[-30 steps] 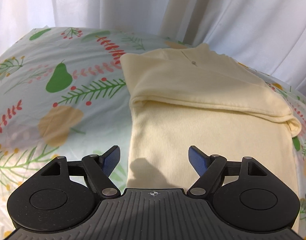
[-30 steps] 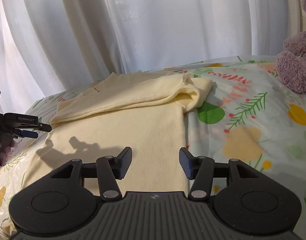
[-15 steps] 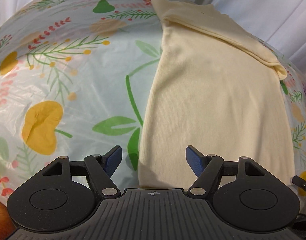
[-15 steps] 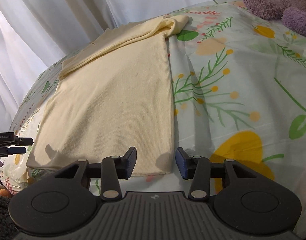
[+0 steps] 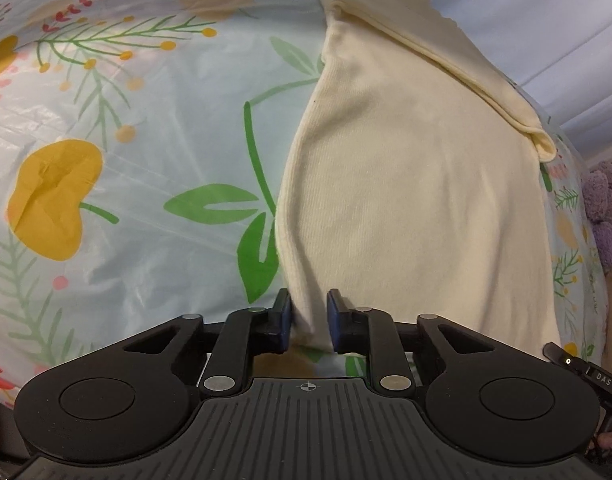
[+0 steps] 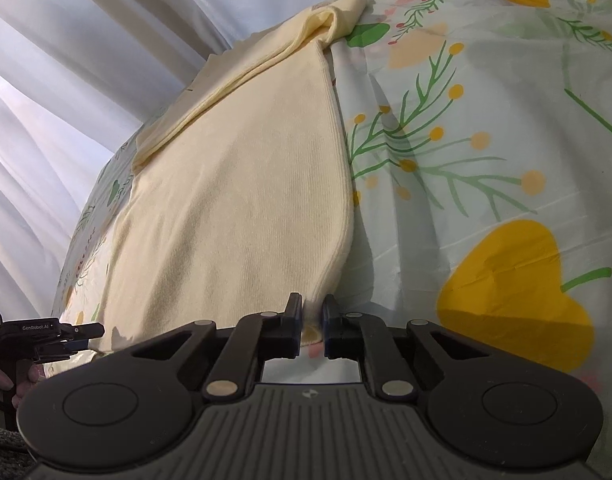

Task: Fold small clothes
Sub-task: 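Grasp the sweater's side edge with the left tool and fold inward, then open the left tool and release the folded side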

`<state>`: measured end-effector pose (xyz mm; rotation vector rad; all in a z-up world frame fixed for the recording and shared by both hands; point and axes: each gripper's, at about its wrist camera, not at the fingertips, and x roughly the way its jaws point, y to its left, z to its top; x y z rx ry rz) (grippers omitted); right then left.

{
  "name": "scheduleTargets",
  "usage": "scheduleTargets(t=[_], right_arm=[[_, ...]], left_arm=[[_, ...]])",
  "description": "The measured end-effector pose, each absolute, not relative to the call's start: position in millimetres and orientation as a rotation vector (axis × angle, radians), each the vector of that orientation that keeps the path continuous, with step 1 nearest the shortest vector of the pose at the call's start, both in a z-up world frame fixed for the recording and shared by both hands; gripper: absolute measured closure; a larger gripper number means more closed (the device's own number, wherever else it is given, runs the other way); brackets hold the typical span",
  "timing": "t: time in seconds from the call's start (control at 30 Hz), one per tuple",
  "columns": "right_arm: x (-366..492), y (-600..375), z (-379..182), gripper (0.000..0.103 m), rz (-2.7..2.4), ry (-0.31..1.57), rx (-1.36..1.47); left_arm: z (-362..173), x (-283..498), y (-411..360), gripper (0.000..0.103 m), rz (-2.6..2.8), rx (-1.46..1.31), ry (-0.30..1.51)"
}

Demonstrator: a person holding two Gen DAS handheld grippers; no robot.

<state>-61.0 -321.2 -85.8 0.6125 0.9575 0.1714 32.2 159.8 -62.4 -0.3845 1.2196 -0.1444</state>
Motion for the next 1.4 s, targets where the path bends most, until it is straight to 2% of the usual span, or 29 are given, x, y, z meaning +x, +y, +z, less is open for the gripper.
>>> scheduleTargets(t=[0.2, 0.37, 0.57, 0.73, 0.8, 0.87, 0.93, 1.0, 1.07, 1.1, 1.13, 1.2, 1.4], right_arm=[[-51.5, -330.2, -79.2, 0.097, 0.21, 0.894, 0.661], [-28.5, -337.7, -66.1, 0.097, 0.198, 0.807, 0.657], [19.0, -340.7, -37.4, 0.098, 0.149, 0.678, 0.584], [80.1, -332.6, -27.5, 0.098, 0.09, 0.635, 0.49], [102.6, -323.8, -29.7, 0.098, 0.058, 0.635, 0.409], [121.0, -313.8, -35.6, 0.098, 0.035, 0.648, 0.323], [133.8, -304.4, -43.6, 0.097, 0.021, 0.662, 0.245], [137.2, -298.7, -48.4, 0.096, -0.003, 0.661, 0.188], [132.8, -299.2, -50.9, 0.09, -0.006, 0.636, 0.16], [130.5, -300.2, -51.1, 0.081, -0.002, 0.639, 0.154], [127.5, -300.9, -51.6, 0.07, 0.009, 0.648, 0.146], [124.5, -301.9, -55.3, 0.061, 0.027, 0.674, 0.121], [125.7, -301.2, -69.3, 0.059, 0.076, 0.772, 0.093]], left_arm=[[-39.4, 42.2, 159.2, 0.094, -0.163, -0.368, 1.134], [-6.5, 67.6, 168.3, 0.094, -0.189, -0.448, 0.953], [21.1, 125.8, 156.1, 0.094, -0.208, -0.383, 0.789], [9.4, 180.9, 139.1, 0.094, -0.141, -0.278, 0.752], [-1.4, 196.7, 132.6, 0.099, -0.092, -0.221, 0.732], [-11.7, 206.7, 128.0, 0.098, -0.049, -0.175, 0.719], [-19.4, 211.8, 130.1, 0.093, -0.033, -0.178, 0.731], [-25.9, 211.0, 138.6, 0.077, -0.075, -0.218, 0.761], [-32.4, 208.1, 143.0, 0.064, -0.131, -0.222, 0.8], [-35.1, 206.0, 142.7, 0.059, -0.16, -0.207, 0.816], [-37.1, 204.1, 140.8, 0.058, -0.182, -0.184, 0.827], [-41.7, 202.2, 135.0, 0.057, -0.213, -0.131, 0.845], [-59.3, 210.5, 122.2, 0.059, -0.236, -0.112, 0.897]])
